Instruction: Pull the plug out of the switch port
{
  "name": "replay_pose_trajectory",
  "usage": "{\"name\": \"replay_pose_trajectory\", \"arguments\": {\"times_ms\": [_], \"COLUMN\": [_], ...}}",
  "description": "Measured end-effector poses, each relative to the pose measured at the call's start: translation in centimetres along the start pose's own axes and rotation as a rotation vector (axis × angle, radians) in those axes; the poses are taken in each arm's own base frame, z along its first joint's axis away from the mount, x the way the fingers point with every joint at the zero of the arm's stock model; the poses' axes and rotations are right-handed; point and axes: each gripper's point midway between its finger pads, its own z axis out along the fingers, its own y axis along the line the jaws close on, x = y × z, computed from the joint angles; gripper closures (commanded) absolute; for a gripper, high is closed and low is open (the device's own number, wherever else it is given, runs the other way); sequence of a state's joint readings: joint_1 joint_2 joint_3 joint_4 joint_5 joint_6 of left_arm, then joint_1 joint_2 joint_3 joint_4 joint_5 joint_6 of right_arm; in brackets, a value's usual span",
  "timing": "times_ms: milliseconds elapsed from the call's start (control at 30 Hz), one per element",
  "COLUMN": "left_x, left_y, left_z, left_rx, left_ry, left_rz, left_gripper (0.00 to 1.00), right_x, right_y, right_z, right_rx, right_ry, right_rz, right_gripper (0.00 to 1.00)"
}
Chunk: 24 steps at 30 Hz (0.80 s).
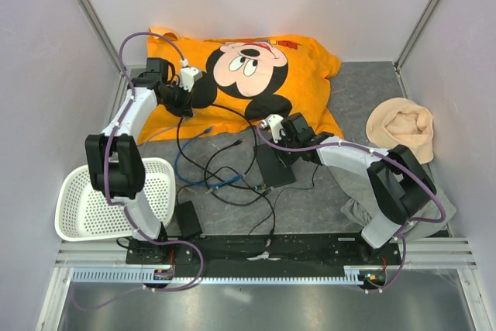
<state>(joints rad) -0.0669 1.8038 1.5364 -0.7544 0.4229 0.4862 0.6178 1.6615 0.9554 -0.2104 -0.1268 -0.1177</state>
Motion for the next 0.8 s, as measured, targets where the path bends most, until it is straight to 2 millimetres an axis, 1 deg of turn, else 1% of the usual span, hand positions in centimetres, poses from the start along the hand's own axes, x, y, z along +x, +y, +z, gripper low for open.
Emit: {"name": "replay_pose_trajectory", "arguments": {"times_ms": [33, 67, 100, 167, 233, 300, 367, 400, 467, 533, 600, 633, 700, 767, 800], "left_x": [0.6, 1.1, 1.5, 1.8, 1.6, 1.0, 0.2, -0.1, -0.8, -1.5, -1.8, -1.6, -0.6, 1.1, 2.4], "left_y": [0.8, 1.5, 1.8, 1.7, 1.4, 0.6, -0.6, -1.4, -3.8, -6.7, -9.8, -11.4, -14.6, -17.3, -18.9], "left_z": [0.2, 0.3, 0.6, 1.0, 1.2, 1.3, 1.4, 1.3, 1.0, 0.5, 0.2, 0.3, 0.7, 1.4, 2.1], "left_rx": [-0.018, -0.034, -0.037, -0.039, -0.028, 0.004, 0.058, 0.091, 0.175, 0.275, 0.377, 0.426, 0.521, 0.587, 0.616], "left_ry": [0.013, 0.029, 0.038, 0.050, 0.045, 0.020, -0.017, -0.033, -0.072, -0.111, -0.128, -0.129, -0.110, -0.069, -0.034], "left_rz": [-0.017, -0.033, -0.046, -0.071, -0.088, -0.097, -0.094, -0.093, -0.088, -0.083, -0.085, -0.088, -0.096, -0.097, -0.093], "left_gripper": [0.70, 0.64, 0.59, 0.56, 0.54, 0.53, 0.53, 0.53, 0.53, 0.53, 0.53, 0.53, 0.53, 0.53, 0.53], "right_x": [0.0, 0.0, 0.0, 0.0, 0.0, 0.0, 0.0, 0.0, 0.0, 0.0, 0.2, 0.3, 1.0, 1.7, 2.0], "right_y": [0.0, 0.0, 0.0, 0.0, 0.0, 0.0, 0.0, 0.0, 0.0, 0.0, 0.0, 0.0, 0.1, 0.1, 0.2], "right_z": [0.0, 0.0, 0.0, 0.0, 0.0, 0.0, 0.0, 0.0, 0.0, -0.1, -0.3, -0.6, -1.2, -1.8, -2.2], "right_rx": [0.000, 0.000, 0.000, -0.001, -0.003, -0.003, -0.003, -0.003, -0.003, -0.003, -0.003, -0.001, 0.000, 0.002, 0.000], "right_ry": [0.000, 0.000, 0.000, 0.000, 0.000, 0.000, 0.000, 0.000, 0.000, 0.002, 0.010, 0.019, 0.049, 0.076, 0.092], "right_rz": [0.000, 0.000, 0.000, 0.000, -0.001, -0.002, -0.002, -0.002, -0.003, -0.008, -0.017, -0.020, -0.024, -0.021, -0.019], "right_gripper": [0.70, 0.70, 0.70, 0.69, 0.69, 0.69, 0.69, 0.69, 0.69, 0.70, 0.70, 0.70, 0.70, 0.69, 0.69]}}
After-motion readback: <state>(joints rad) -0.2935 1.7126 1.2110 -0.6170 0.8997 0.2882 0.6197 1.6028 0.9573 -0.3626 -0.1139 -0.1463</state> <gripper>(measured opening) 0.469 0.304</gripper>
